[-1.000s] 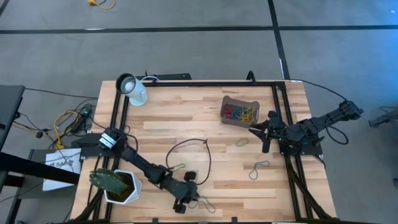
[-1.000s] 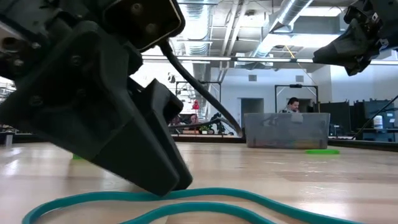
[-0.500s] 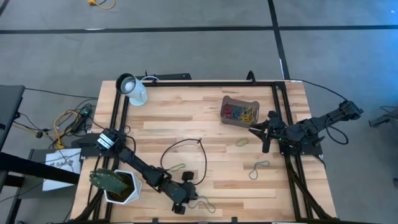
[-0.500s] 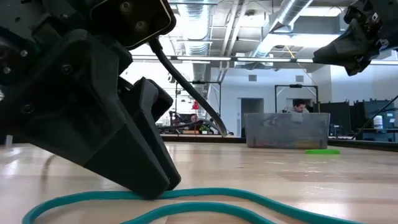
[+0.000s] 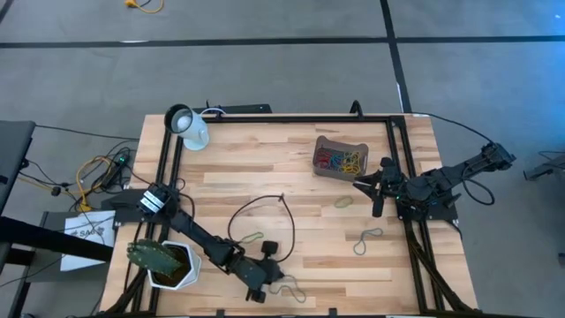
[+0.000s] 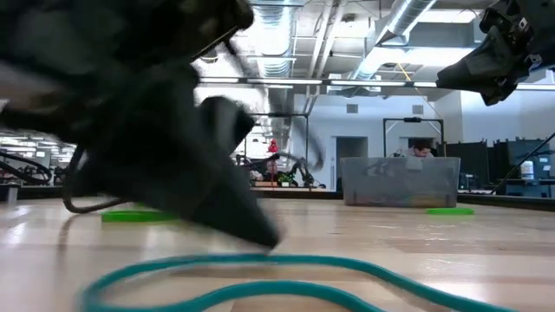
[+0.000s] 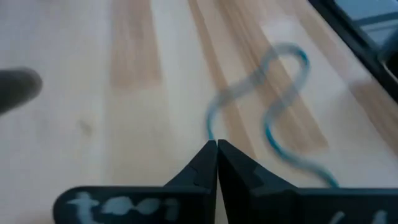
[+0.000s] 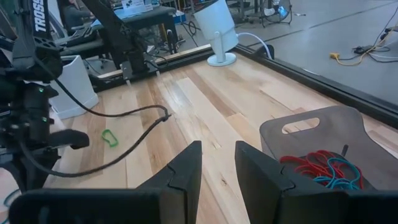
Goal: Pick and place rubber bands into bin
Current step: Put the blue rubber band into the black container
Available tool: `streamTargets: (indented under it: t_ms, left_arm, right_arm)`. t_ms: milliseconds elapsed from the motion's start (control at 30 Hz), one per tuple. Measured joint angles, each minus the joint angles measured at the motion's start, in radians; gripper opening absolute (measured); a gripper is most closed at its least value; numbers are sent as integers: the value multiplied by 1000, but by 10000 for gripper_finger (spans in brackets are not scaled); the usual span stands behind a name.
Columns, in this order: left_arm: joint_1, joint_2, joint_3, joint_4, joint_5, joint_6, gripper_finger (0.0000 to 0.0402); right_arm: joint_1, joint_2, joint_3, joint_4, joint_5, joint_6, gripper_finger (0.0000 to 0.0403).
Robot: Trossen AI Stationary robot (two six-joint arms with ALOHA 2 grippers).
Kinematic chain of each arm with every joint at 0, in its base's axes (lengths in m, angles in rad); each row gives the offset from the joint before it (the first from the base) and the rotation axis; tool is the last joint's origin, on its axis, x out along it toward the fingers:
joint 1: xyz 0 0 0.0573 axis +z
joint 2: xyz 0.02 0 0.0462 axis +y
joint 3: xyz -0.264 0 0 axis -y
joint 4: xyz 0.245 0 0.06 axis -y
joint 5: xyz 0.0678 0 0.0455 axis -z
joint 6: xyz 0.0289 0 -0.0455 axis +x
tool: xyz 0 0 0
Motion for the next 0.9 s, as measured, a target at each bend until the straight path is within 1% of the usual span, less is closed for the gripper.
streamTargets:
  t_ms: [100, 200, 300, 400, 500, 667, 767, 900]
  left_arm:
    - [3, -1, 69, -55, -43, 75, 0]
    - [11, -2, 138, -191, -61, 121, 0]
    - [28, -3, 207, -319, -55, 111, 0]
    - [42, -3, 242, -416, 8, 41, 0]
    - [46, -3, 241, -416, 57, -12, 0]
    - [44, -3, 241, -411, 74, -22, 3]
    - [44, -3, 241, -404, 79, -11, 14]
    - [44, 6, 241, -386, 103, -9, 42]
  right_arm:
    - [0, 0, 0, 0, 0, 0, 92]
    - [0, 0, 0, 0, 0, 0, 92]
    - [0, 0, 0, 0, 0, 0, 92]
    - [0, 0, 0, 0, 0, 0, 92]
    - [0, 0, 0, 0, 0, 0, 92]
    - [0, 0, 0, 0, 0, 0, 92]
    - [0, 0, 0, 0, 0, 0, 92]
    - [0, 0, 0, 0, 0, 0, 92]
